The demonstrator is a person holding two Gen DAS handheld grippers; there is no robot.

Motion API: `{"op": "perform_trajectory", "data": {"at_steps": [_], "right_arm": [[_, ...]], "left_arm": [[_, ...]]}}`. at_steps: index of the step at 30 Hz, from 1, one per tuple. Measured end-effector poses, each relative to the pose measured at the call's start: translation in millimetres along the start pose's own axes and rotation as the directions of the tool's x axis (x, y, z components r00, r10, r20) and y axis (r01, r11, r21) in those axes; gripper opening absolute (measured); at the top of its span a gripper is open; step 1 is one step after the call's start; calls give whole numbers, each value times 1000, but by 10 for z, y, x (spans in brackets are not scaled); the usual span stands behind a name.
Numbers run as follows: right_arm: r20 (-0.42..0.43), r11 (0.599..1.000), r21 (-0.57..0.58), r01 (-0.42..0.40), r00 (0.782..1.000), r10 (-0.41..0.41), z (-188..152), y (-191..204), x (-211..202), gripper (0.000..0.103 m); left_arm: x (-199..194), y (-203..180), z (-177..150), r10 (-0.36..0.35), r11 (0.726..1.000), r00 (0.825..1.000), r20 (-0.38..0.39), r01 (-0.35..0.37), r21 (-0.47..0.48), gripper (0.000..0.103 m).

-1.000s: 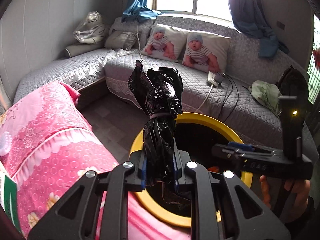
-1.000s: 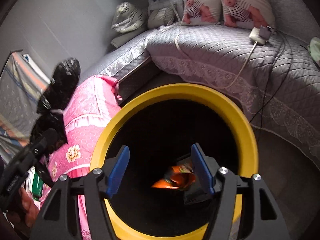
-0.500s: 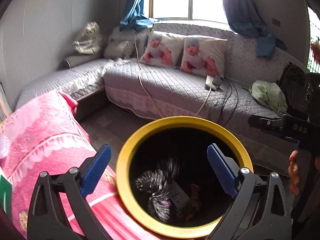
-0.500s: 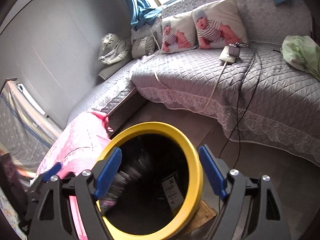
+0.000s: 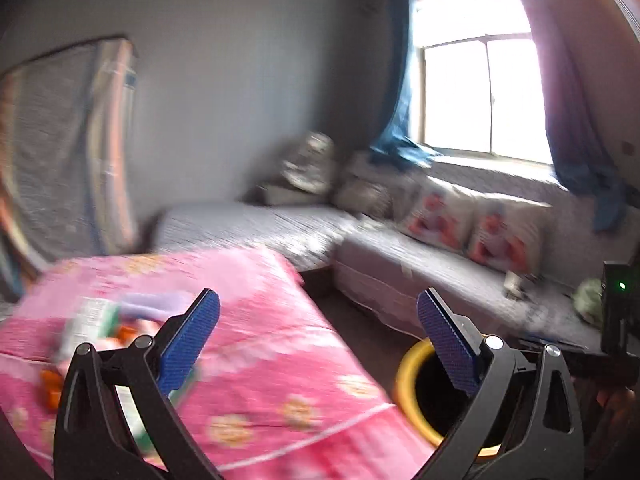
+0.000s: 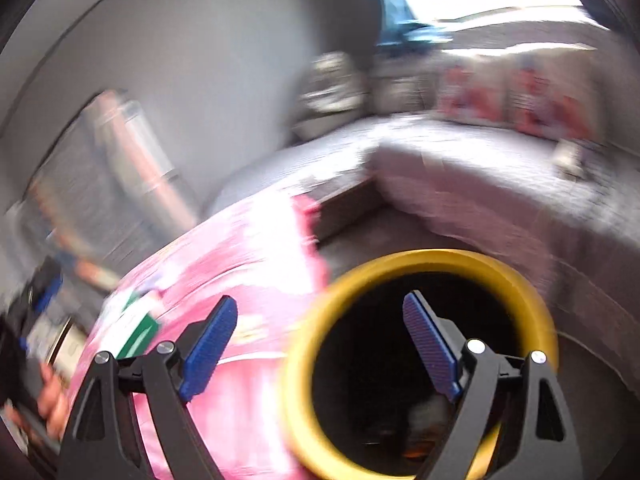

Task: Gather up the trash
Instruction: 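Move both open tools back over the trash pile on the bed, then grasp and lift the white medicine box with the right tool while the left tool approaches the white tissue pack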

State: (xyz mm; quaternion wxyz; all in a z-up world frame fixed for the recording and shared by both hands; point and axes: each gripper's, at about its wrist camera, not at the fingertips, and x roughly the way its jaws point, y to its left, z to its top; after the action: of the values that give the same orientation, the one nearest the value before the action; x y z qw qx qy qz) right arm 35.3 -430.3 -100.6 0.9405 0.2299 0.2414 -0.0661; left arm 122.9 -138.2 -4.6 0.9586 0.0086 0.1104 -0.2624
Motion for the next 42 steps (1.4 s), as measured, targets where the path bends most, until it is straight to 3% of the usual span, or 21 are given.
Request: {"op": "perform_trajectory", "data": {"at_steps": [3, 5, 9, 14, 18, 23, 27, 31, 42], "right_arm": [[-62, 986, -114, -123, 991, 116, -55, 514, 209, 85], [-133, 966, -170, -196, 976, 175, -114, 897, 389, 85], [-285, 914, -174, -366, 907, 309, -226, 1540, 730, 85], [-419, 830, -285, -479, 842, 341, -496, 2330, 949, 85], [-504, 718, -417, -558, 799, 328, -833, 2863, 971, 85], [-575, 609, -494, -620, 759, 305, -1168, 3158, 940, 85], [-605, 558, -519, -647, 740, 294, -1239, 3353, 984, 83], [-629, 515, -546, -660, 730, 268, -1301, 3524, 1084, 78], [-673, 516, -569, -640, 723, 155, -1468, 3656, 1610, 77]], "left_arm": [[-356, 479, 27, 121, 993, 991, 53, -120, -11, 95], [-584, 837, -15, 234, 972, 970, 66, -233, -15, 95], [-909, 1450, -229, 383, 923, 924, 15, -381, -57, 95], [-1205, 1988, -599, 489, 860, 867, -91, -497, -112, 95], [-1321, 2215, -771, 505, 839, 853, -132, -521, -156, 95], [-1367, 2370, -848, 481, 837, 864, -145, -503, -216, 95], [-1341, 2380, -933, 451, 850, 879, -155, -476, -226, 95], [-1332, 2411, -988, 441, 850, 882, -164, -469, -240, 95], [-1290, 2494, -1091, 436, 838, 876, -205, -478, -262, 95]]}}
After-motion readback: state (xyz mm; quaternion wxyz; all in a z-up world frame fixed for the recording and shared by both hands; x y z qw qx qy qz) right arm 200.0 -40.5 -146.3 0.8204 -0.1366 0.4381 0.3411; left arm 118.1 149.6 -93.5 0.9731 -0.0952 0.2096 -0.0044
